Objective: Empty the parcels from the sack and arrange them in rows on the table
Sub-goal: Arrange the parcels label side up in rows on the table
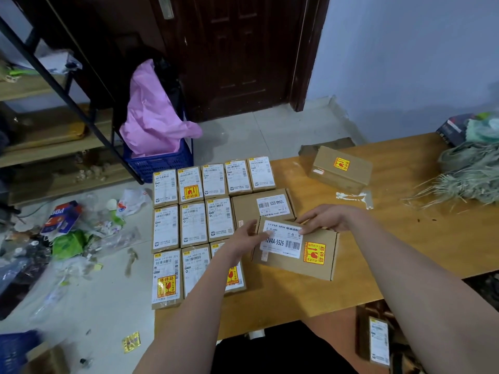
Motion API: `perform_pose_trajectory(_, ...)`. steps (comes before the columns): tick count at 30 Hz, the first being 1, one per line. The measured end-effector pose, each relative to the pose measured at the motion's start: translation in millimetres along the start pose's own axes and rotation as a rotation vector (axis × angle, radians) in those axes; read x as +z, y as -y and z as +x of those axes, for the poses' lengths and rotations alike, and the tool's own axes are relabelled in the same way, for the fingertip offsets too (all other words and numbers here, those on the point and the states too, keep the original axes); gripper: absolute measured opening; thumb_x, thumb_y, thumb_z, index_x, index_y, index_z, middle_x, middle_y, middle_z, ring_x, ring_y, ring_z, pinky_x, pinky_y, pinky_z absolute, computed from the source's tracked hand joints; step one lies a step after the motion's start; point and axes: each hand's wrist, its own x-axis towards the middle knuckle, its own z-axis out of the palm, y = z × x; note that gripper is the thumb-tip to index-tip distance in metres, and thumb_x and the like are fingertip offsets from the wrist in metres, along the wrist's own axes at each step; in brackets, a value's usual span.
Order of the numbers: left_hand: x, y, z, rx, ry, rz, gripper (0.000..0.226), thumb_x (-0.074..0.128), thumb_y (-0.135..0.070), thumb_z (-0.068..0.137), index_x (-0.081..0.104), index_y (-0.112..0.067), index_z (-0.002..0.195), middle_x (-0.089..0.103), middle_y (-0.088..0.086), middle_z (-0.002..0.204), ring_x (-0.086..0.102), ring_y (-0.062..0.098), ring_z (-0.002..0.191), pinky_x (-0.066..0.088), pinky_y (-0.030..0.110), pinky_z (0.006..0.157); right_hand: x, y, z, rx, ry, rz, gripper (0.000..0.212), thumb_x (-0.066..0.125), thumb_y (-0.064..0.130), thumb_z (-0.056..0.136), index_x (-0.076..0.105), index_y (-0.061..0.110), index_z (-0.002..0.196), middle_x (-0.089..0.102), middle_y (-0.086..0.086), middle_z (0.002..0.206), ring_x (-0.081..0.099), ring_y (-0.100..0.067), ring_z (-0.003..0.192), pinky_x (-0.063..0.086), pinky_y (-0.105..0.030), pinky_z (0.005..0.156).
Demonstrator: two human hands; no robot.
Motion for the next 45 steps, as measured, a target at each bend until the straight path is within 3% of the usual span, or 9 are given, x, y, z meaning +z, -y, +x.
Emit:
perform_pose_trajectory(4,-1,6,2,-0.048,-0.012,-0.032,0.055,0.078,-0.035,0.081,0.056,-0.016,0.128,0.069,0.003,0.117,0.067,0.021,0.104,0.056,0.04,0.091,7,4,8,-0.006,-0.077,-0.057,0.054,0.085,0.032,0.073,0.067,0.027,0.124,0.064,0.0,0.128,0.064,-0.021,0.112,0.05,-0.041,0.1)
perform_pose_trajectory(7,-4,8,0,-0.076,-0.087,-0.085,0.032,0.073,-0.03,0.087,0.058,-0.018,0.113,0.068,0.004,0.114,0.065,0.018,0.097,0.054,0.033,0.078,7,-4,16,0.036,-0.218,0.033,0.075,0.081,0.039,0.078,0.046,0.028,0.144,0.039,-0.001,0.15,0.04,-0.028,0.136,0.032,-0.049,0.113)
perform_pose_trajectory(9,-6,10,-2,-0.093,-0.14,-0.147,0.029,0.07,-0.028,0.089,0.058,-0.017,0.113,0.067,0.005,0.112,0.064,0.016,0.09,0.052,0.028,0.068,7,-13,21,0.098,-0.191,0.159,0.08,0.077,0.037,0.082,0.037,0.019,0.148,0.043,-0.009,0.147,0.046,-0.036,0.129,0.035,-0.056,0.109)
perform_pose_trajectory(12,-7,12,-1,-0.109,-0.191,-0.206,0.045,0.069,-0.028,0.09,0.054,-0.008,0.127,0.067,0.007,0.111,0.065,0.019,0.088,0.052,0.028,0.061,10,-23,22,0.136,-0.095,0.29,0.054,0.072,0.023,0.089,0.05,0.002,0.134,0.06,-0.018,0.124,0.062,-0.036,0.104,0.048,-0.056,0.096)
perform_pose_trajectory(17,-8,14,6,-0.105,-0.21,-0.152,0.049,0.068,-0.038,0.089,0.057,-0.009,0.127,0.068,0.008,0.117,0.065,0.027,0.104,0.056,0.041,0.086,15,-30,22,0.096,-0.105,0.353,0.032,0.066,0.016,0.094,0.059,0.003,0.123,0.065,-0.014,0.118,0.06,-0.03,0.109,0.048,-0.048,0.101)
perform_pose_trajectory(23,-14,19,18,-0.118,-0.32,-0.006,0.038,0.046,-0.044,0.1,0.067,-0.013,0.094,0.071,0.014,0.099,0.065,0.033,0.092,0.051,0.049,0.095,6,-38,32,0.099,-0.117,0.347,0.023,0.064,0.018,0.095,0.06,0.005,0.113,0.06,-0.018,0.129,0.057,-0.03,0.106,0.048,-0.047,0.099)
perform_pose_trajectory(29,-19,19,15,0.142,-0.51,0.554,0.029,0.052,-0.018,0.099,0.063,-0.01,0.124,0.066,0.009,0.119,0.061,0.029,0.11,0.05,0.037,0.093,8,-48,45,0.158,-0.179,0.294,0.031,0.063,0.017,0.096,0.056,-0.001,0.121,0.06,-0.021,0.128,0.057,-0.032,0.103,0.049,-0.047,0.091)
perform_pose_trajectory(35,-28,37,16,0.223,-0.454,0.777,0.046,0.053,-0.001,0.093,0.053,-0.012,0.137,0.045,0.011,0.144,0.036,0.031,0.137,0.039,0.04,0.11,20,-51,62,0.194,-0.245,0.263,0.026,0.064,0.016,0.095,0.058,0.0,0.114,0.064,-0.02,0.12,0.062,-0.036,0.112,0.051,-0.049,0.097)
perform_pose_trajectory(45,-45,44,18,0.105,-0.363,1.068,0.084,0.067,-0.014,0.09,0.016,-0.027,0.155,0.005,0.001,0.164,-0.003,0.031,0.151,0.005,0.05,0.122,35,-53,90,0.215,-0.248,0.281,0.05,0.069,0.019,0.091,0.05,-0.001,0.134,0.059,-0.018,0.13,0.058,-0.035,0.118,0.05,-0.053,0.097)
